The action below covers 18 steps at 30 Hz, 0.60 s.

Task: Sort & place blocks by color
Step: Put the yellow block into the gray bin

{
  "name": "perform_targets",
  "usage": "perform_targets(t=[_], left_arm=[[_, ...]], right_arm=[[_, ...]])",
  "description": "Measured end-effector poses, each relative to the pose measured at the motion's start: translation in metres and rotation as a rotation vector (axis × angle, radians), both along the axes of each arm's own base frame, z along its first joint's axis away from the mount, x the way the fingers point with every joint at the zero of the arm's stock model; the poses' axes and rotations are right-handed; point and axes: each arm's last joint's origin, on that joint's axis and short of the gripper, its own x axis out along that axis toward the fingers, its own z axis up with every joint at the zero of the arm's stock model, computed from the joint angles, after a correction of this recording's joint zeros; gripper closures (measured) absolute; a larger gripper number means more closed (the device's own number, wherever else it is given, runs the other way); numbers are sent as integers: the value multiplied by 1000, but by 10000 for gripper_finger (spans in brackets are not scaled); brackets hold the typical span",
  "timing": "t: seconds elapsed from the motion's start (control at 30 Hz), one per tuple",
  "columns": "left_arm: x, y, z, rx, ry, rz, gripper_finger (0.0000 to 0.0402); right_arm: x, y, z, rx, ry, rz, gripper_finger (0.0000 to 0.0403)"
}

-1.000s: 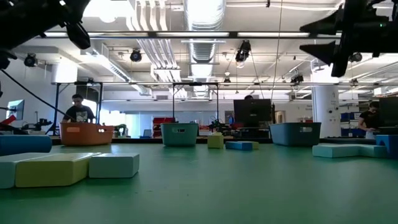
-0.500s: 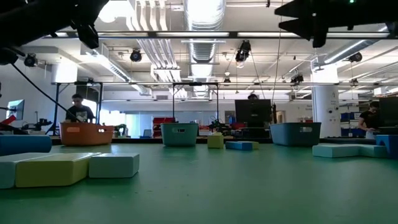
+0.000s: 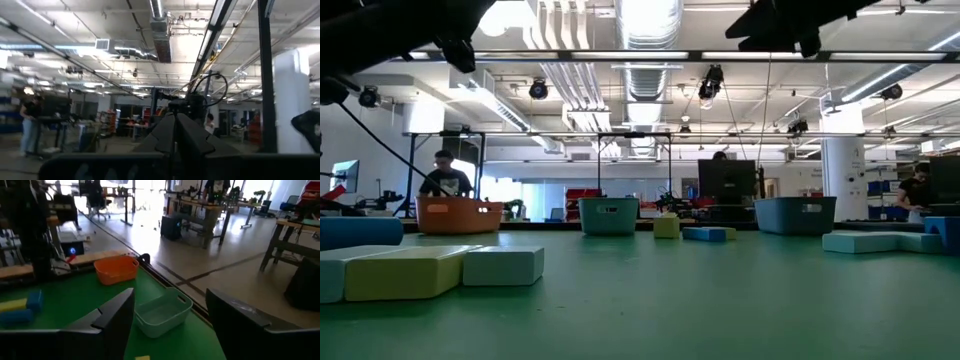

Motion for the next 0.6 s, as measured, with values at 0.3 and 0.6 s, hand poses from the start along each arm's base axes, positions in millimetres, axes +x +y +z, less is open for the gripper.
perform_targets(t=[0.3,0.6], left_arm=[[-3,6,1,19,26,281,400],[-11,9,11,83,-42,422,400]], right_arm=[[27,-3,18,-21,203,-11,167],[56,-19,9,83,455,345,167]])
